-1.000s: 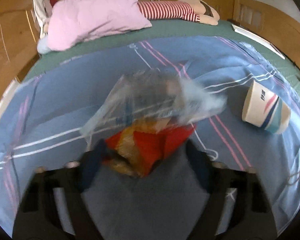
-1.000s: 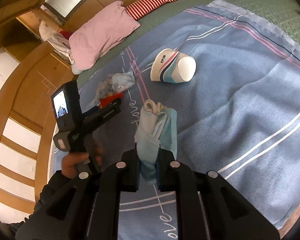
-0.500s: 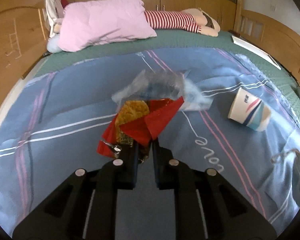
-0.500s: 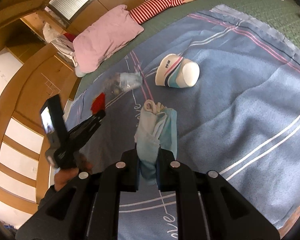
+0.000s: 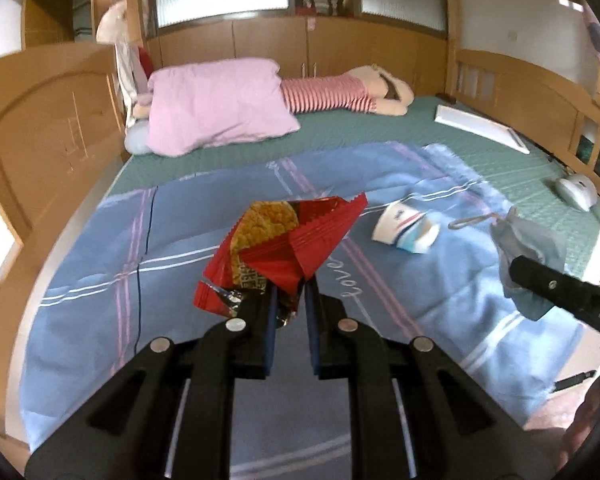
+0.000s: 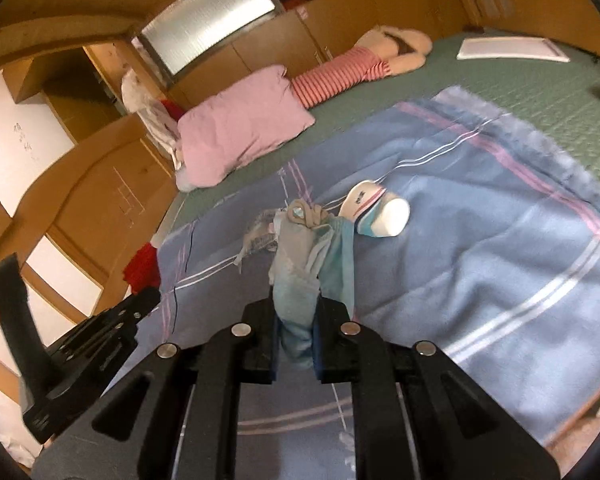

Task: Collect trash
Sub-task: 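Carry the face mask and red snack bag over the wastebasket, then open both grippers to drop the red snack bag and face mask into the wastebasket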

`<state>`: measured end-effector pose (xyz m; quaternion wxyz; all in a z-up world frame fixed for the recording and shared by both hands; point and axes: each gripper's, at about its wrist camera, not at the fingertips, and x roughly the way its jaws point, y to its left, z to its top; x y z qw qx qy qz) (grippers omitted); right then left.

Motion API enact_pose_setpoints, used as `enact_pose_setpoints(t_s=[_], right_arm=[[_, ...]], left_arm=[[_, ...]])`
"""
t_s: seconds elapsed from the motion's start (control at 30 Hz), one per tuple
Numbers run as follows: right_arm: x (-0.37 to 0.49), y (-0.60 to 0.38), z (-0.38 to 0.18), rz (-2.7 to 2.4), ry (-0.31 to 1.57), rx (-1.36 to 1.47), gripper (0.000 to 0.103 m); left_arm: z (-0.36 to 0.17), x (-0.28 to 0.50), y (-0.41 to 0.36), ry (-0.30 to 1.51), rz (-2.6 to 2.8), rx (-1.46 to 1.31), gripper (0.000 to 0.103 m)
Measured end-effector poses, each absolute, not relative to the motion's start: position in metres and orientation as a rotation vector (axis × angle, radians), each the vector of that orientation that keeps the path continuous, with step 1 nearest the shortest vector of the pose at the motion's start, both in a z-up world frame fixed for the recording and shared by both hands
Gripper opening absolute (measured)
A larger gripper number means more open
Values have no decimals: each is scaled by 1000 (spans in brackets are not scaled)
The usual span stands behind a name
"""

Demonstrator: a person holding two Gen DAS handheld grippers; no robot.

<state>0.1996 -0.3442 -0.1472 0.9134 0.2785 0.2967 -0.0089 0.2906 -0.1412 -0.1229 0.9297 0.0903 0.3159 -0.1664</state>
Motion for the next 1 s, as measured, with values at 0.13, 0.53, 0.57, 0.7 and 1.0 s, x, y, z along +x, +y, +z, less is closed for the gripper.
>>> enact_pose_setpoints(t_s=[0.13, 0.53, 0.57, 0.7, 1.0], right_arm=[[148, -347, -128, -74, 581, 579, 14], [-48, -387, -76, -392, 432, 532, 15], [-63, -390, -76, -421, 426, 533, 15], [-124, -404, -79, -537, 401, 551, 15], [-194, -418, -87, -707, 369, 543, 15]], left_arm=[[-100, 248, -151, 617, -388, 165, 15], [-75, 98, -243, 552, -718, 204, 15], [-75, 87, -252, 550, -749, 208, 15], [-76, 34, -293, 531, -871, 244, 16], [-91, -38, -344, 507, -965, 315, 17]])
